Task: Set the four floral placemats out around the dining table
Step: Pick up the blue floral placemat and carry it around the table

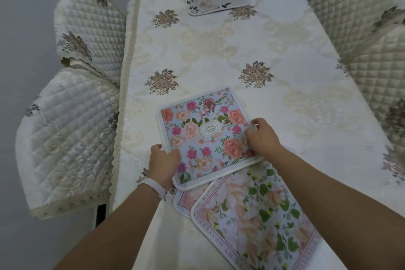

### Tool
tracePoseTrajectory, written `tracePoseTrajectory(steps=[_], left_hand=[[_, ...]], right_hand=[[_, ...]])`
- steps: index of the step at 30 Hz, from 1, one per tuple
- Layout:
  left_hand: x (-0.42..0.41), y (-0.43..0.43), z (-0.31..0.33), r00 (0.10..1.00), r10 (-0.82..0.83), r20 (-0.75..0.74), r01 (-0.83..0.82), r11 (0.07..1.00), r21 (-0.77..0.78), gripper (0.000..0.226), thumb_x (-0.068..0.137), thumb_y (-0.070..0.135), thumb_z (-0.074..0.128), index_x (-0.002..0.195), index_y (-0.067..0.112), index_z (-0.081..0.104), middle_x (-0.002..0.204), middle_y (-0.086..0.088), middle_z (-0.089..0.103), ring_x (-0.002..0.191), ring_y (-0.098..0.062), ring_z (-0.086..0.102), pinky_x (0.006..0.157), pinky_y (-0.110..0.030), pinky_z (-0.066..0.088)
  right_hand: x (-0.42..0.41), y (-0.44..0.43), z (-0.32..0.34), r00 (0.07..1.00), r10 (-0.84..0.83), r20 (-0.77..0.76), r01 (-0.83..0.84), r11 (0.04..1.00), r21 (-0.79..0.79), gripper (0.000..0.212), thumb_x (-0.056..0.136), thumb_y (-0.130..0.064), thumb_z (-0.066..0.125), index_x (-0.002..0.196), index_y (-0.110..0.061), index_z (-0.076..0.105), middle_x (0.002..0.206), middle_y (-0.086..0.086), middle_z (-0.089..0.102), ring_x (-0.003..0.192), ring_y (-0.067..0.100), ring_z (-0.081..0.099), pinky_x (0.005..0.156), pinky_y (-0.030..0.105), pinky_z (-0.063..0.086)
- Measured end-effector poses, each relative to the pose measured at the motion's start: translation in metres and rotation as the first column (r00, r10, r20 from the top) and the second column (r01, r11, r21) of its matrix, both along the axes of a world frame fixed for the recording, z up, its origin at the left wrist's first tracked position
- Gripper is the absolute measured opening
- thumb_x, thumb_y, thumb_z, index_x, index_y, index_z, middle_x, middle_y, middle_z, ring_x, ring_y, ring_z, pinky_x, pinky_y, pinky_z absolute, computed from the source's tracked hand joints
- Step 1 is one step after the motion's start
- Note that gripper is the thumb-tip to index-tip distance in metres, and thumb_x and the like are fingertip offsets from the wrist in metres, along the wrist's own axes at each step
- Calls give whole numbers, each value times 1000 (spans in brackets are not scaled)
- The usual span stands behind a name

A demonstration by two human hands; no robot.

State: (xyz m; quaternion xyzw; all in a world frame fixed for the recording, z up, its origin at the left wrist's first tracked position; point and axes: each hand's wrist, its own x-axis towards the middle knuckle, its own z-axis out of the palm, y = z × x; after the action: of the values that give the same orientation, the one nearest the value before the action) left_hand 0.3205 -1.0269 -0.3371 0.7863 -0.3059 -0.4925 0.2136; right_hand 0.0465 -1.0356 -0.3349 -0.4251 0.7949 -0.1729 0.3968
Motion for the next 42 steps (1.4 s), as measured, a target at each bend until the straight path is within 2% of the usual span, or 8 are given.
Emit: tracePoseTrajectory(steps=[3, 7, 10, 13, 21, 29, 39, 42], left_hand=[[-4, -1, -2, 1000, -19, -11, 19, 1000, 4, 60, 91, 22, 57, 142, 16, 24, 96, -4, 56, 89, -27, 62, 86, -50, 55], [-5, 2, 1, 999, -41, 18, 43, 996, -78, 50, 95, 25, 56, 137, 19, 30, 98, -5, 62, 88, -25, 65, 82, -49, 56], [-2, 6, 3, 999, -40, 0, 39, 989, -143, 37, 94, 24, 58, 124, 26, 36, 99, -3, 64, 89, -25, 65, 81, -48, 57], [-1, 13, 9, 998, -17, -59, 7, 986, -164, 40, 92, 25, 63, 126, 21, 42, 98, -4, 66, 87, -25, 68, 78, -48, 58], [4, 41, 42, 978, -94, -184, 41, 961, -273, 28, 89, 25, 68, 113, 20, 55, 96, -1, 70, 80, -21, 71, 69, -41, 60], [25, 80, 88, 915, -241, -323, 71, 885, -460, 20, 88, 29, 70, 103, 26, 55, 105, -3, 70, 90, -21, 71, 77, -45, 60], [29, 119, 109, 852, -396, -342, 151, 812, -563, 28, 87, 27, 71, 112, 23, 58, 107, 0, 71, 92, -20, 71, 75, -41, 60], [20, 126, 119, 829, -436, -349, 165, 789, -592, 23, 88, 20, 70, 108, 24, 58, 104, 1, 71, 89, -16, 71, 68, -30, 58]], right_hand=[[-1, -4, -3, 997, -47, 54, 47, 999, -3, 54, 87, -25, 55, 138, -15, 39, 110, 9, 64, 78, 25, 67, 74, 43, 58], [0, -3, 0, 995, -64, 81, 61, 997, 39, 35, 86, -16, 57, 120, -10, 52, 98, 7, 64, 83, 26, 65, 74, 41, 57], [2, 6, 7, 993, -54, 104, 48, 997, 59, 24, 88, -16, 57, 112, -14, 52, 91, 2, 61, 79, 21, 63, 69, 36, 55], [2, 19, 17, 994, -37, 101, 33, 999, 41, 21, 89, -16, 56, 109, -15, 51, 92, 1, 61, 78, 19, 63, 70, 39, 58], [12, 81, 65, 994, -102, 45, 104, 993, -60, 19, 91, -13, 51, 110, -15, 49, 90, -2, 58, 79, 17, 61, 67, 36, 54], [29, 144, 115, 979, -203, -17, 194, 957, -216, 16, 89, -14, 55, 105, -16, 50, 92, 1, 61, 77, 17, 61, 61, 36, 54], [46, 231, 156, 941, -326, 88, 335, 875, -348, 22, 88, -9, 61, 105, -17, 51, 89, 1, 60, 74, 19, 63, 56, 33, 53], [38, 253, 164, 920, -353, 170, 392, 835, -386, 26, 88, -7, 63, 108, -19, 51, 94, 0, 63, 76, 16, 66, 59, 32, 57]])
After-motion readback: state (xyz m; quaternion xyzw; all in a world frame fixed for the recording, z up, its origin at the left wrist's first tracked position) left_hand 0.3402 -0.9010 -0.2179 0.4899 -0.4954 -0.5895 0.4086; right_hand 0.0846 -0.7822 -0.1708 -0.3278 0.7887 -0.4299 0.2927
